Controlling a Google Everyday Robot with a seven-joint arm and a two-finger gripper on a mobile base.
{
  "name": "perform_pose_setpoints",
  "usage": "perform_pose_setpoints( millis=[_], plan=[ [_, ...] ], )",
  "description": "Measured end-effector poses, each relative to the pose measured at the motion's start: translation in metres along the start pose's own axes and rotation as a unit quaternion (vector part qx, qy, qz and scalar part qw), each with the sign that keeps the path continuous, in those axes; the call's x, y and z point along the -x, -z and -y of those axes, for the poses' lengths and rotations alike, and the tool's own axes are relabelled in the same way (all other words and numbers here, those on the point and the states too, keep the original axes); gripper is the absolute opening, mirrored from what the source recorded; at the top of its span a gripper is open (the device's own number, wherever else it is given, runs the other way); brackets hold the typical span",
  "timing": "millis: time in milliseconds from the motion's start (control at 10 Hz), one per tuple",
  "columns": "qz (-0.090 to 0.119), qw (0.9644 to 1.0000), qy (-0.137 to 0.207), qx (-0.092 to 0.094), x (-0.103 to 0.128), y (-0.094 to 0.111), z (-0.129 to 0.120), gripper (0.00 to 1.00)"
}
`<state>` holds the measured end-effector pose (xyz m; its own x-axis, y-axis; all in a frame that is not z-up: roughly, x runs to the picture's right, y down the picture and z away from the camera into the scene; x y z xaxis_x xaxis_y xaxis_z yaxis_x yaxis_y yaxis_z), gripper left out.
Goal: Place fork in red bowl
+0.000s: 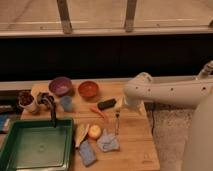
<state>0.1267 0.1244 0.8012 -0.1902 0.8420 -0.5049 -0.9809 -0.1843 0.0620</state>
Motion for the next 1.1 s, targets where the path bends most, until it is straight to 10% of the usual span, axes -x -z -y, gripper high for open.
perform_pose_setpoints(
  millis=[800, 1100],
  plan=[
    [0.001, 1.0000, 0.002, 0.000, 0.001, 0.001, 0.000, 0.80],
    [-0.014, 0.9975, 0.070, 0.002, -0.003, -0.006, -0.020, 0.80]
  ],
)
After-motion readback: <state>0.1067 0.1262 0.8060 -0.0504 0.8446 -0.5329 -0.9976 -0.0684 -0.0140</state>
